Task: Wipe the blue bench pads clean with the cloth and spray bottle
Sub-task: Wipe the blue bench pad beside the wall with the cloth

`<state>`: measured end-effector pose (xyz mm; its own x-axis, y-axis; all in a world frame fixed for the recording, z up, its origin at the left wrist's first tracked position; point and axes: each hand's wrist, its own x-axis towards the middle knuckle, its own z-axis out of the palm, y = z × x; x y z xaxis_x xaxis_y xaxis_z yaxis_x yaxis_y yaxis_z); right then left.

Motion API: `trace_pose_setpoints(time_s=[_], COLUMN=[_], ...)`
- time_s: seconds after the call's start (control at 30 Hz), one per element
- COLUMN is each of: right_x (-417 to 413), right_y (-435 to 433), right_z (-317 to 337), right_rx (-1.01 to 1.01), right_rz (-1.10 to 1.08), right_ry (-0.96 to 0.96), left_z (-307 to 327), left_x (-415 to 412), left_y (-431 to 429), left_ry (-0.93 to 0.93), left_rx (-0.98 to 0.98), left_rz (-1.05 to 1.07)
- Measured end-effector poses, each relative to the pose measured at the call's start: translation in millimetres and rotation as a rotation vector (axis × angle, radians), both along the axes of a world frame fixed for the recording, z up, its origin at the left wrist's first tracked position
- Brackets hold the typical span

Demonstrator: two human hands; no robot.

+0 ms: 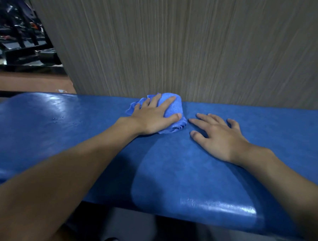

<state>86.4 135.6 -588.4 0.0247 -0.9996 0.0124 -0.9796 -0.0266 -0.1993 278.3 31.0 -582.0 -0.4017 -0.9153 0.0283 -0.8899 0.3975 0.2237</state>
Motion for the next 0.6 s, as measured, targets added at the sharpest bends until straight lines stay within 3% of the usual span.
trace_pose_setpoints(time_s=[0.37, 0.47, 0.6], right_x=[3.5, 6.0, 6.6], right_y=[4.5, 3.0, -1.5], right_z=[7.0, 13.7, 15.2], right_rx=[0.022, 0.012, -0.034], right_rz=[0.004, 0.019, -0.001], right_ry=[0.061, 0.094, -0.017], left_z=[-10.6, -9.6, -7.1], left_x=[59.9, 60.6, 50.9], left_y=[145.9, 144.6, 116.9], left_ry=[-0.058, -0.041, -0.036], left_rx=[-0.082, -0.072, -0.07], left_rz=[-0.134, -0.139, -0.141])
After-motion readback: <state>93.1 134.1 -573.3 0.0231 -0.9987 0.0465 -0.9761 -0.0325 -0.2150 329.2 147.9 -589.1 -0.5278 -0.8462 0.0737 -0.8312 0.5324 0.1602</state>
